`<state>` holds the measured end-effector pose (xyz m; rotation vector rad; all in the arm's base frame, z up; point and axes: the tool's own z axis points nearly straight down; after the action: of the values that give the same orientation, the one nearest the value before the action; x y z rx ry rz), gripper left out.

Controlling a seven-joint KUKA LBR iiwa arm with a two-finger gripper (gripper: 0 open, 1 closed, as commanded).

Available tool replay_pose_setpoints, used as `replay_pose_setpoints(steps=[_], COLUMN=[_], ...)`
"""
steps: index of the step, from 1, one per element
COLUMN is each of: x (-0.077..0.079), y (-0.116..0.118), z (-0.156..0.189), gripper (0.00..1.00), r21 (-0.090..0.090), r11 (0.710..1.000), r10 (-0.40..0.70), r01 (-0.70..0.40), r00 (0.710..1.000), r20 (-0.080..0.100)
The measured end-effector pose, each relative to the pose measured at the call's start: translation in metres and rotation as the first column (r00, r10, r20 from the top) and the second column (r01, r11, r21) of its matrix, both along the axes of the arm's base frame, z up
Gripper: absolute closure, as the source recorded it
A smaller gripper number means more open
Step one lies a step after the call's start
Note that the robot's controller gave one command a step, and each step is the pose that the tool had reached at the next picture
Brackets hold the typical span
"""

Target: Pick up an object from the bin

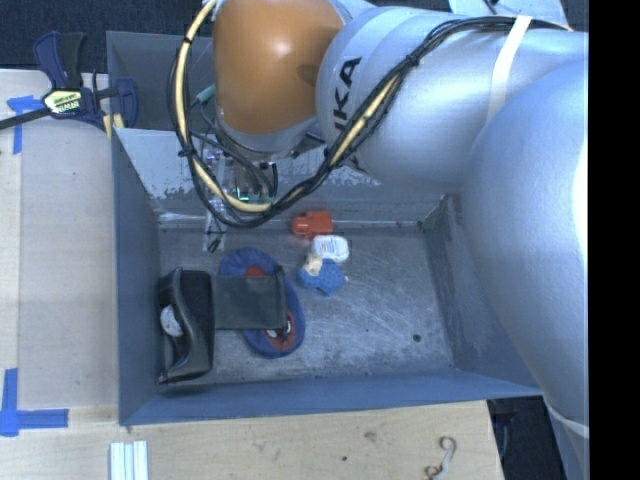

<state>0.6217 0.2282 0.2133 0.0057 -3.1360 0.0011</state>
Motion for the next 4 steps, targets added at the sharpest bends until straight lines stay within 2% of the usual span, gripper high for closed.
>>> replay_pose_setpoints(steps=[1, 2, 3, 4], x=[-0.051, -0.045, -0.041, -0.027], y=[-0.007, -0.11, -0.167, -0.185], z=[-0.135, -0.142, -0.143, -0.141], gripper=[0.0, 0.0, 0.0, 0.0], r21=[-0.003, -0.001, 0.0, 0.0], r11=[0.972, 0.873, 0.894, 0.8], r10=[0.235, 0.488, 0.447, 0.599], r01=[-0.235, -0.488, -0.447, -0.599], r00=[0.972, 0.873, 0.894, 0.8], r20=[0.004, 0.006, 0.005, 0.008])
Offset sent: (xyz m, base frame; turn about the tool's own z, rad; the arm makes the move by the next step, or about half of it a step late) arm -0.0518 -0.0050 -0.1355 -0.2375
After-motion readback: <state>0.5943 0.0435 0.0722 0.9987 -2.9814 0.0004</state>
